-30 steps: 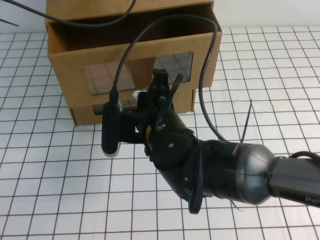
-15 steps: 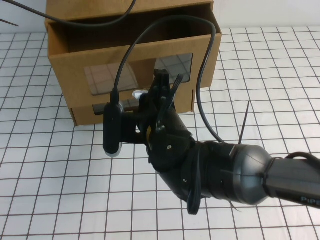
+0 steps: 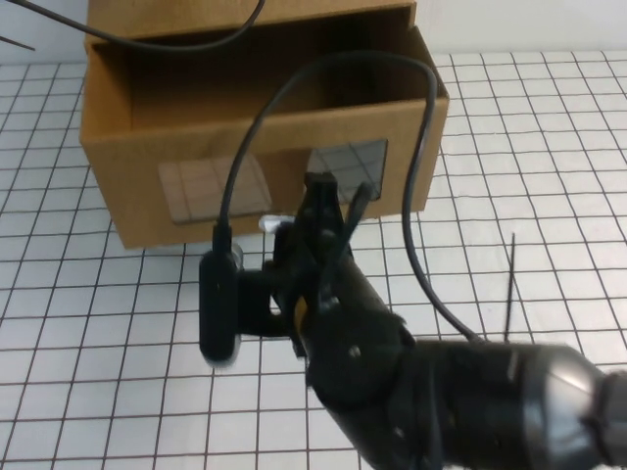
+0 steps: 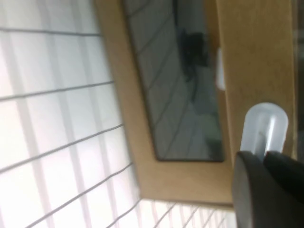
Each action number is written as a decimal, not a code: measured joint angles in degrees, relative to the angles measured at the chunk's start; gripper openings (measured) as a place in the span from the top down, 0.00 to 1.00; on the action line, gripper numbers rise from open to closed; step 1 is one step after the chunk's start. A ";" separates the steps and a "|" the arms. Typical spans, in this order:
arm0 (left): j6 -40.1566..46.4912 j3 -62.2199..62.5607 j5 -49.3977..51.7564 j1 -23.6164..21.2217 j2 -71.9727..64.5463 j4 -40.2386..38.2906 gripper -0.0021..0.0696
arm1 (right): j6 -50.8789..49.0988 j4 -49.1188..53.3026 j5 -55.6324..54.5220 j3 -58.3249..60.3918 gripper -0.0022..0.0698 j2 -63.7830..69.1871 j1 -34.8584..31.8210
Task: Open the shoe box
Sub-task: 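Pull the top drawer of the cardboard box fully open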
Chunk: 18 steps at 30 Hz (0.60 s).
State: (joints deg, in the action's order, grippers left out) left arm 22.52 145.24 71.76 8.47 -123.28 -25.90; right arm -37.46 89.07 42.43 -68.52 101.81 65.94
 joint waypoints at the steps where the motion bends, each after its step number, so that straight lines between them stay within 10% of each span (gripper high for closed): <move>1: 0.00 0.00 0.00 0.00 0.00 0.00 0.97 | 0.00 -0.36 0.00 1.32 0.96 -0.80 0.54; 10: 0.00 0.00 0.00 0.00 0.00 0.00 0.97 | -2.27 -3.99 0.25 5.11 0.93 -3.71 2.42; 18: -0.10 0.00 0.00 0.00 0.35 -0.71 0.97 | -2.99 -14.58 0.50 5.01 0.55 -7.06 2.56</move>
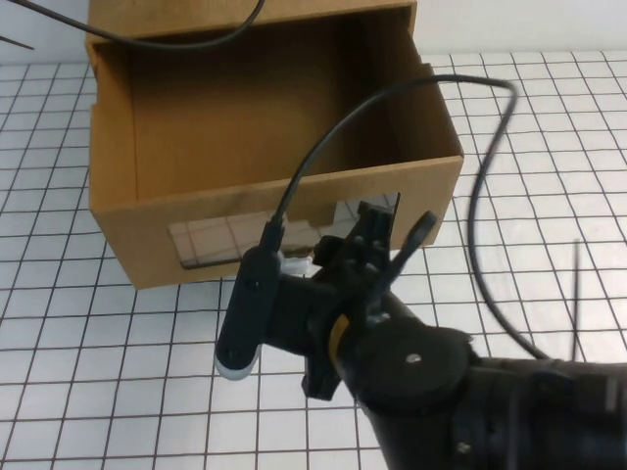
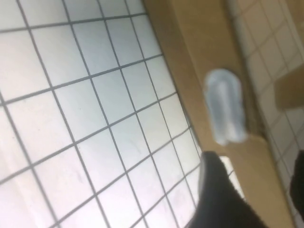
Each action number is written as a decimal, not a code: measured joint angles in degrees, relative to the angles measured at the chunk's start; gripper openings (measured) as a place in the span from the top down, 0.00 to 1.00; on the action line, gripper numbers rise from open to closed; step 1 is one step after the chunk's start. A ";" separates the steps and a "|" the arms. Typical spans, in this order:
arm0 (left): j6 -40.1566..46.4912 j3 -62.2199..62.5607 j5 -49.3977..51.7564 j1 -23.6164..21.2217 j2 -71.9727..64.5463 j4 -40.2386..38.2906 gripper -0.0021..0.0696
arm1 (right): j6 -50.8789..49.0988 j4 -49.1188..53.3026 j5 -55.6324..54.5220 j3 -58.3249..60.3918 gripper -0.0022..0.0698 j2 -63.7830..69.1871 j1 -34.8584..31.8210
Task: Open the shoe box
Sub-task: 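Pull the top drawer of the cardboard box fully open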
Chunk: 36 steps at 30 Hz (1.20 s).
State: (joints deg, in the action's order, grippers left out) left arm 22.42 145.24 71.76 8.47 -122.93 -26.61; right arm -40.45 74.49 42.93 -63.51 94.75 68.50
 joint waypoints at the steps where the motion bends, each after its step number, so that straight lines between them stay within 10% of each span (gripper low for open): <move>1: 0.00 0.00 0.29 0.00 0.19 -0.51 0.97 | 0.00 -1.27 0.44 0.00 0.54 -0.97 0.40; 16: 0.23 1.85 0.87 0.00 10.20 -1.43 0.97 | 0.39 -15.83 14.27 -3.93 0.96 -21.66 3.69; 29: 2.18 -25.26 -0.57 0.00 35.81 8.27 0.97 | 18.99 -44.61 13.96 -11.24 0.99 -27.85 -36.79; 36: 7.97 -58.99 -23.38 0.00 57.80 8.10 0.97 | 37.34 -70.83 11.71 -10.71 0.99 -31.24 -53.99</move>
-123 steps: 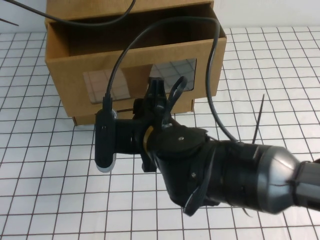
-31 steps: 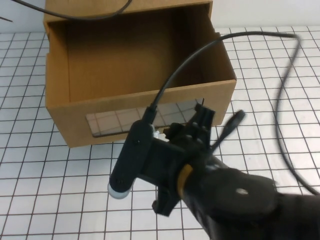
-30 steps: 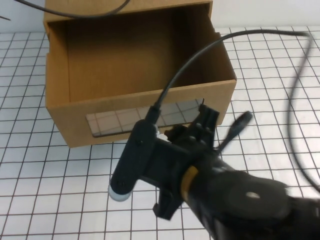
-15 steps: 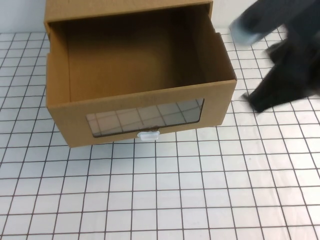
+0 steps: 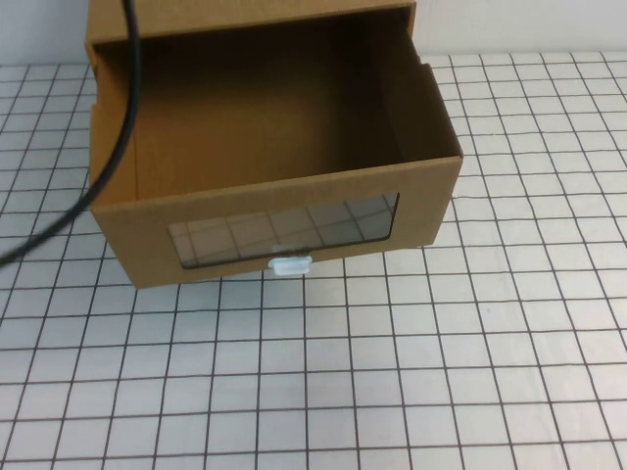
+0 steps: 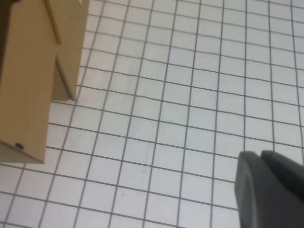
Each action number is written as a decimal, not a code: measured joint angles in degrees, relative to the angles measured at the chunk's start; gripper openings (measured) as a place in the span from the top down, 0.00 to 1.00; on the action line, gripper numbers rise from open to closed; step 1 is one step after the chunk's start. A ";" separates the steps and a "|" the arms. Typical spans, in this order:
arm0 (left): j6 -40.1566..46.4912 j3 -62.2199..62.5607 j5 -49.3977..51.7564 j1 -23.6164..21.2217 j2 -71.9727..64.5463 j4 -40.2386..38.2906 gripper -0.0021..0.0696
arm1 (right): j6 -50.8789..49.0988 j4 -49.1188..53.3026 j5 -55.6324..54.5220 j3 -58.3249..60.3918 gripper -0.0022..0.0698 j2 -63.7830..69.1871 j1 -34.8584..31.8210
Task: Open the shoe box
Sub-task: 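Pull the top drawer of the cardboard box fully open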
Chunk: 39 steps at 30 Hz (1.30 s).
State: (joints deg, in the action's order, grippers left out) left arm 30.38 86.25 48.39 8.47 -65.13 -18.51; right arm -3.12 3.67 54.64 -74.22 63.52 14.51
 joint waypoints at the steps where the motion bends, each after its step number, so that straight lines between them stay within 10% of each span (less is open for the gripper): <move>1: 0.90 -5.29 -5.29 0.00 3.46 -0.43 0.97 | 1.99 -2.59 -0.86 0.82 0.99 -1.04 -1.20; 8: 2.52 -34.04 -33.34 0.00 24.11 -3.84 0.97 | 6.37 -9.59 -6.92 13.96 0.99 -11.24 -2.61; 28: 2.40 -63.90 -24.98 0.00 65.36 -5.93 0.97 | 7.06 -14.30 -37.88 57.77 0.99 -54.16 -2.70; 39: 2.53 -84.47 -42.93 0.00 65.96 -12.41 0.97 | 7.57 -21.28 -45.92 63.13 0.99 -54.16 -2.70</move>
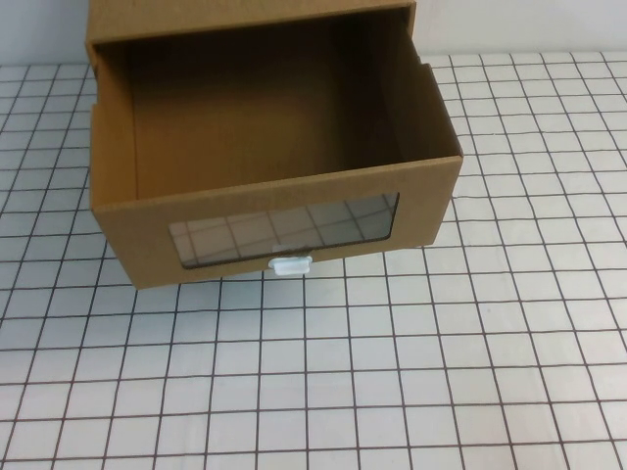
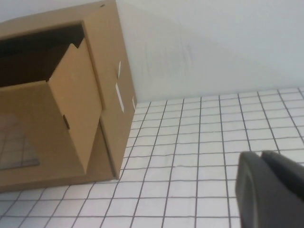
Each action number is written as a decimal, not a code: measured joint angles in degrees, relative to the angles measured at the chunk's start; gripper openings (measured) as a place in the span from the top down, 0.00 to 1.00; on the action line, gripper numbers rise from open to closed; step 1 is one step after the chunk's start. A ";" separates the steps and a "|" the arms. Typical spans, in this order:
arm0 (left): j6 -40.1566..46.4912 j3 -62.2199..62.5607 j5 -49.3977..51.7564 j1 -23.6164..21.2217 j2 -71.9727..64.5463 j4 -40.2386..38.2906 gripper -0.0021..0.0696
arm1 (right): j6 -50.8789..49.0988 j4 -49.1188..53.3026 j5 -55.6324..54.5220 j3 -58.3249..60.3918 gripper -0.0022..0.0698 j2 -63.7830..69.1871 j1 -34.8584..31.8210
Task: Open the shoe box
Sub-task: 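Pull the top drawer of the cardboard box fully open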
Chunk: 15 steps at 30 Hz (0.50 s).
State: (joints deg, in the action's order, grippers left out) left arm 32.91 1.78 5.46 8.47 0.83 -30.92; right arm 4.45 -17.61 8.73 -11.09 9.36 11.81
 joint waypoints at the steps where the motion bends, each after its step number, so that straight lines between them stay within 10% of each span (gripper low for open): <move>1: 0.00 -1.11 -0.97 0.00 0.00 -0.15 0.97 | 0.37 0.41 -0.50 0.00 0.99 0.00 0.00; 15: 0.51 -3.29 -2.22 0.00 0.00 -0.61 0.97 | 1.51 3.24 0.24 0.19 0.99 2.40 0.00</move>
State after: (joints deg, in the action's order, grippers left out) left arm 33.42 -1.51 3.24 8.47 0.83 -31.53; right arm 5.95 -14.37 8.97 -10.90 11.76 11.81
